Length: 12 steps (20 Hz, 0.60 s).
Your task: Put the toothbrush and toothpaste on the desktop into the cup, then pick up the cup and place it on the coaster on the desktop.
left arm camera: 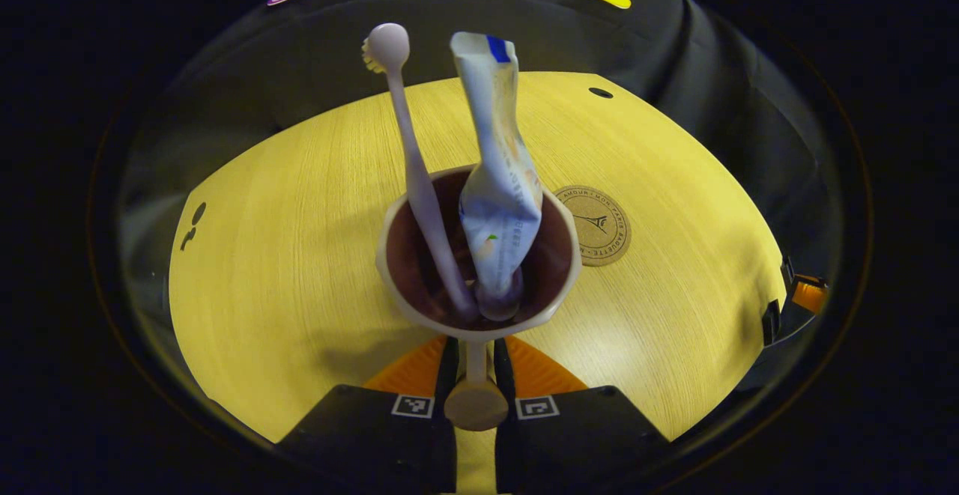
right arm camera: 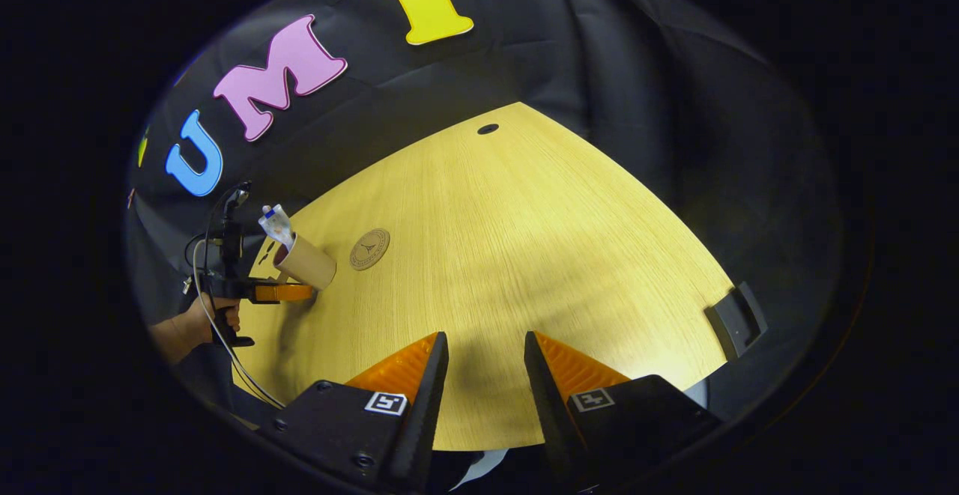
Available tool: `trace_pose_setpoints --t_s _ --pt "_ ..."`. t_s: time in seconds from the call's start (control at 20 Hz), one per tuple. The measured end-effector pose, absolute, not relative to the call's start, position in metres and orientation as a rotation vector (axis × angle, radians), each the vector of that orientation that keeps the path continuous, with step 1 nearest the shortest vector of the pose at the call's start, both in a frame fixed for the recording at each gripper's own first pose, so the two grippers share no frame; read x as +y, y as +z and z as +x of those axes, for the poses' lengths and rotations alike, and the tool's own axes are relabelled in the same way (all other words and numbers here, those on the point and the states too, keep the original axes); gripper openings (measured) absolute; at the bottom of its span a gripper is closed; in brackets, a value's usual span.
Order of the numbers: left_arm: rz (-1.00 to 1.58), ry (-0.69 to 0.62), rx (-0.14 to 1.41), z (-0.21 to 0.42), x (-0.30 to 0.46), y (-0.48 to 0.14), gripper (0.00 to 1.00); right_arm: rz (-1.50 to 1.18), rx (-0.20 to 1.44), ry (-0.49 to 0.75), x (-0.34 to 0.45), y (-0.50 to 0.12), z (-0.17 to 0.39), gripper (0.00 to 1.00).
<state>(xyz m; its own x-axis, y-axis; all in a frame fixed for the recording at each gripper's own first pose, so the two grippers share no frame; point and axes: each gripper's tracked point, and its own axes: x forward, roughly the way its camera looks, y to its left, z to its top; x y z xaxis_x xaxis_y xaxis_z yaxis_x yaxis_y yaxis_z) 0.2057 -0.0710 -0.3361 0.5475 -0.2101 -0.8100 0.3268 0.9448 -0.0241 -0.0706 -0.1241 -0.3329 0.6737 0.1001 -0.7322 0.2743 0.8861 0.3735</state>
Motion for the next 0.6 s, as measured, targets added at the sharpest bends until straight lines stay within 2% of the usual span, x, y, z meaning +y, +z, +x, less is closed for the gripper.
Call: trace_pose_setpoints --t_s 0.25,0.3,0.35,0.4,0.6 --pt "0.138 -0.355 0.880 0.203 -0.096 -0.315 0.25 0.489 0.830 -0.097 -0.128 -0.334 -0.072 0.64" --pt "0.133 -0.366 0.869 0.206 -0.103 -0.308 0.29 0.491 0.829 -0.099 -0.130 -0.333 -0.073 0.64" --pt "0.132 -0.373 0.861 0.208 -0.110 -0.301 0.24 0.493 0.827 -0.099 -0.132 -0.334 -0.072 0.64" --pt "0.133 -0.378 0.856 0.213 -0.117 -0.297 0.24 0.496 0.823 -0.099 -0.133 -0.334 -0.071 0.64" --pt "0.144 -0.402 0.842 0.227 -0.145 -0.284 0.29 0.507 0.808 -0.112 -0.146 -0.330 -0.074 0.64"
